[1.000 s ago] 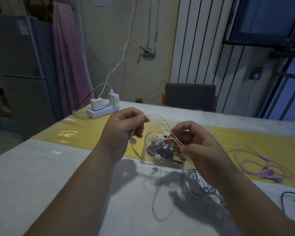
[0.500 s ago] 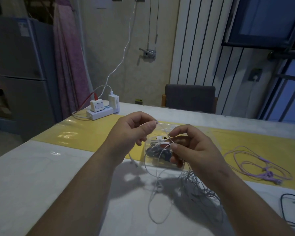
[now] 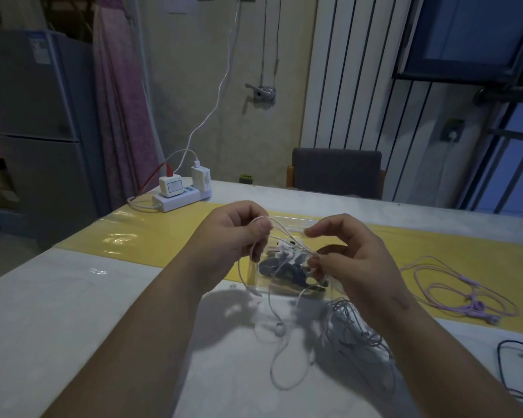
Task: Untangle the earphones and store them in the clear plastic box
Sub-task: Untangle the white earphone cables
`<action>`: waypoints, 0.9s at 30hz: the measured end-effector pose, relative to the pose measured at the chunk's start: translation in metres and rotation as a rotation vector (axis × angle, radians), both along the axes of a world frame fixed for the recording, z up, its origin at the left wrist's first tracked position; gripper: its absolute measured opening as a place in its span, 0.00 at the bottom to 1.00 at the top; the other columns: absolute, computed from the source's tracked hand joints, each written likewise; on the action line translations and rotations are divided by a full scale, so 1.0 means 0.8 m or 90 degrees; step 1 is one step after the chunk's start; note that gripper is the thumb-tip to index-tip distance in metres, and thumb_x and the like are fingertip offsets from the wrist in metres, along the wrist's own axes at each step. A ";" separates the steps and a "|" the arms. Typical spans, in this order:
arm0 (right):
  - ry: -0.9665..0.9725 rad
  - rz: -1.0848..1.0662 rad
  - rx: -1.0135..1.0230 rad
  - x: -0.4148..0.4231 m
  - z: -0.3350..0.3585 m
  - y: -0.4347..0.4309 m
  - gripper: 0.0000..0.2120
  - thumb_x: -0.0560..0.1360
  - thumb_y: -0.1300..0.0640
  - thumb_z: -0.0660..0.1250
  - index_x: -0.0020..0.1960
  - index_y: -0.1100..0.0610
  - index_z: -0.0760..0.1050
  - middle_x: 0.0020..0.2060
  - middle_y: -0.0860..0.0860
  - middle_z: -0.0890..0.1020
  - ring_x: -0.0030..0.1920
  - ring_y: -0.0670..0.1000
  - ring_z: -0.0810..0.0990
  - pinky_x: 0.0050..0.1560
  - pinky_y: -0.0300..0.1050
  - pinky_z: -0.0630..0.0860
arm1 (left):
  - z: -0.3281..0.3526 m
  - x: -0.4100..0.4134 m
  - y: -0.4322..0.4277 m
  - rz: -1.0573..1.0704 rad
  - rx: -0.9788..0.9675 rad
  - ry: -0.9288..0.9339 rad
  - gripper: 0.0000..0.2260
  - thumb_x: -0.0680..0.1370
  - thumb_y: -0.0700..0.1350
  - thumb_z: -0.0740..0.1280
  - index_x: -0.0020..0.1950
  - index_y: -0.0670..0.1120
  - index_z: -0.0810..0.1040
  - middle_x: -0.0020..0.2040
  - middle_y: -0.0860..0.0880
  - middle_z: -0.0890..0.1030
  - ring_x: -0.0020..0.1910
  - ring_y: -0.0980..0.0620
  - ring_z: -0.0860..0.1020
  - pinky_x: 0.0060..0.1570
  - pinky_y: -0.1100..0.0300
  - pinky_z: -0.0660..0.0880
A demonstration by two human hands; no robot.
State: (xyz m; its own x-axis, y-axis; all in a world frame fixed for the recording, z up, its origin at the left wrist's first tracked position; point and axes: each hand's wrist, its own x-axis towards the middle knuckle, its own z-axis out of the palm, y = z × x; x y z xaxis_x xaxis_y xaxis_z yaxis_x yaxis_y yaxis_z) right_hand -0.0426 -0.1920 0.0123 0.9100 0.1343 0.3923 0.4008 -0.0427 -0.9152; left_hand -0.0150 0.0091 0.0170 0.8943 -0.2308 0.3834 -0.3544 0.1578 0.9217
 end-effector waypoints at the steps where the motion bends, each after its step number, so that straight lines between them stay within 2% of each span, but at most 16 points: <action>1: -0.001 -0.013 -0.014 0.001 0.000 -0.001 0.14 0.62 0.67 0.64 0.43 0.52 0.78 0.44 0.52 0.83 0.36 0.54 0.80 0.40 0.61 0.76 | 0.000 0.000 0.001 -0.010 -0.039 0.010 0.05 0.73 0.39 0.69 0.38 0.44 0.77 0.29 0.45 0.73 0.26 0.49 0.70 0.28 0.61 0.70; 3: -0.010 -0.023 -0.030 0.002 0.000 -0.001 0.13 0.63 0.68 0.66 0.42 0.54 0.79 0.37 0.50 0.82 0.36 0.52 0.79 0.41 0.59 0.77 | 0.001 0.000 0.002 0.003 -0.081 0.015 0.03 0.75 0.37 0.66 0.42 0.42 0.76 0.29 0.46 0.74 0.26 0.49 0.72 0.27 0.60 0.71; 5: -0.018 -0.028 -0.040 0.003 -0.001 0.002 0.12 0.66 0.72 0.68 0.41 0.56 0.79 0.33 0.48 0.81 0.36 0.49 0.79 0.40 0.54 0.76 | 0.002 0.001 0.002 0.046 -0.092 0.011 0.05 0.79 0.34 0.63 0.46 0.42 0.77 0.29 0.46 0.74 0.26 0.50 0.73 0.27 0.60 0.71; 8: -0.028 -0.028 -0.024 0.002 -0.001 0.002 0.10 0.68 0.69 0.71 0.40 0.55 0.80 0.33 0.48 0.82 0.36 0.48 0.79 0.38 0.46 0.76 | 0.004 0.001 0.004 0.078 -0.118 0.006 0.08 0.80 0.35 0.60 0.46 0.41 0.78 0.28 0.47 0.72 0.26 0.50 0.71 0.26 0.60 0.70; 11: -0.050 -0.050 0.032 0.001 0.003 0.001 0.08 0.70 0.68 0.71 0.42 0.55 0.80 0.36 0.50 0.83 0.37 0.50 0.80 0.41 0.47 0.77 | 0.004 0.003 0.006 0.123 -0.101 0.004 0.10 0.80 0.35 0.60 0.44 0.43 0.79 0.27 0.48 0.69 0.24 0.51 0.67 0.24 0.63 0.65; 14: -0.077 -0.080 0.077 0.000 0.007 0.000 0.09 0.72 0.68 0.71 0.42 0.55 0.80 0.34 0.51 0.83 0.33 0.51 0.80 0.37 0.46 0.79 | 0.003 0.004 0.007 0.133 -0.059 -0.008 0.09 0.77 0.41 0.65 0.39 0.47 0.82 0.25 0.50 0.65 0.22 0.53 0.59 0.23 0.65 0.54; 16: -0.080 -0.082 0.107 -0.001 0.009 0.001 0.10 0.73 0.71 0.69 0.43 0.56 0.79 0.34 0.51 0.84 0.33 0.48 0.81 0.36 0.40 0.78 | 0.004 0.002 0.009 0.143 -0.001 -0.029 0.07 0.72 0.49 0.69 0.37 0.49 0.83 0.23 0.51 0.64 0.23 0.53 0.58 0.24 0.62 0.53; 18: -0.077 -0.070 0.110 -0.002 0.010 0.001 0.10 0.71 0.71 0.70 0.44 0.57 0.79 0.35 0.53 0.85 0.35 0.47 0.82 0.37 0.38 0.77 | 0.004 -0.001 0.009 0.150 0.056 -0.066 0.07 0.69 0.52 0.72 0.37 0.50 0.85 0.24 0.51 0.69 0.25 0.52 0.64 0.25 0.61 0.59; 21: -0.070 -0.053 0.101 -0.003 0.010 0.003 0.10 0.70 0.71 0.72 0.44 0.57 0.79 0.38 0.56 0.85 0.38 0.48 0.83 0.39 0.39 0.78 | 0.004 -0.004 0.004 0.094 0.086 -0.104 0.05 0.67 0.50 0.75 0.40 0.51 0.86 0.36 0.51 0.82 0.37 0.55 0.77 0.37 0.65 0.73; 24: -0.056 -0.040 0.108 -0.005 0.009 0.005 0.10 0.70 0.71 0.72 0.43 0.57 0.79 0.37 0.55 0.85 0.36 0.50 0.82 0.37 0.43 0.80 | 0.001 -0.006 0.001 0.030 0.141 -0.113 0.12 0.64 0.52 0.76 0.45 0.50 0.86 0.42 0.47 0.84 0.43 0.47 0.79 0.43 0.57 0.76; 27: -0.058 -0.045 0.114 -0.005 0.009 0.007 0.10 0.69 0.71 0.72 0.44 0.59 0.78 0.35 0.54 0.85 0.34 0.51 0.82 0.35 0.43 0.79 | 0.000 -0.007 0.001 -0.025 0.157 -0.081 0.11 0.64 0.49 0.77 0.43 0.46 0.86 0.39 0.45 0.83 0.41 0.47 0.79 0.42 0.58 0.76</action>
